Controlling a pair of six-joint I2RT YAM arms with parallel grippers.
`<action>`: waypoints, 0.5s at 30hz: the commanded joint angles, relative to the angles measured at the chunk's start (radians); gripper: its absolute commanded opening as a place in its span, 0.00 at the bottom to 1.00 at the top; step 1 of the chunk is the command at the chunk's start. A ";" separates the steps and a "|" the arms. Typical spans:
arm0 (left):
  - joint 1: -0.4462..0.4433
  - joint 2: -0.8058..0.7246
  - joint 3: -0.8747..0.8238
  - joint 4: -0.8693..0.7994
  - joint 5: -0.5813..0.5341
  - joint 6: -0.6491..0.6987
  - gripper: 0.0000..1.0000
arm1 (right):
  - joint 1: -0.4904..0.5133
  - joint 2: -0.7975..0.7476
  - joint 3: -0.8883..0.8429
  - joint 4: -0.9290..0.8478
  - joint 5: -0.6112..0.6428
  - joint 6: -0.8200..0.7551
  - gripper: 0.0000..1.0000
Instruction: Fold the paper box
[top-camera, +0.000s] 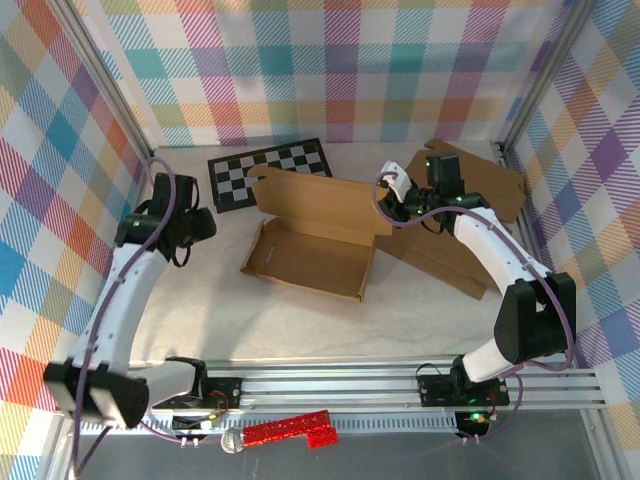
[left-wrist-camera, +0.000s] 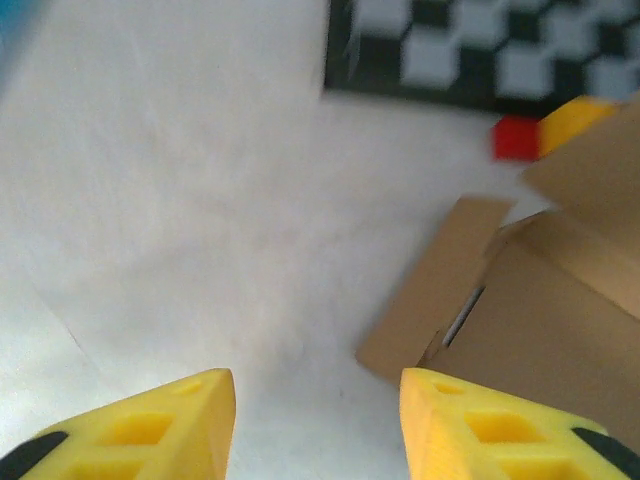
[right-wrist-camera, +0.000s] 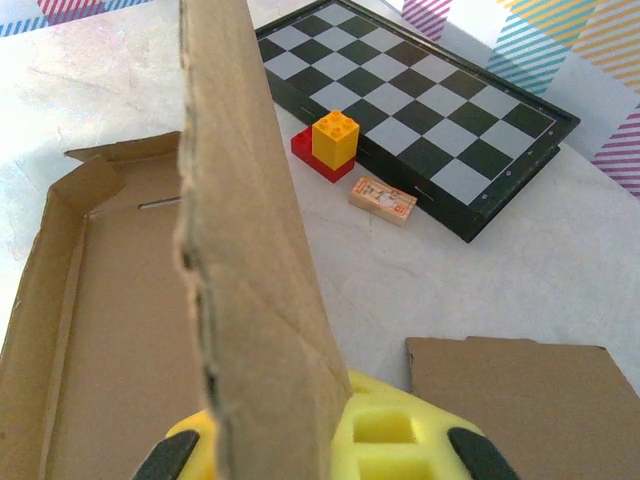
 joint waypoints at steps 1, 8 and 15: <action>0.101 0.150 -0.072 0.026 0.305 -0.120 0.41 | -0.008 0.001 -0.010 0.014 -0.065 -0.031 0.00; 0.223 0.398 -0.103 0.223 0.562 -0.128 0.52 | -0.022 0.001 -0.018 0.037 -0.101 0.007 0.00; 0.265 0.487 -0.087 0.322 0.662 -0.100 0.56 | -0.035 -0.072 0.033 -0.022 -0.160 0.026 0.00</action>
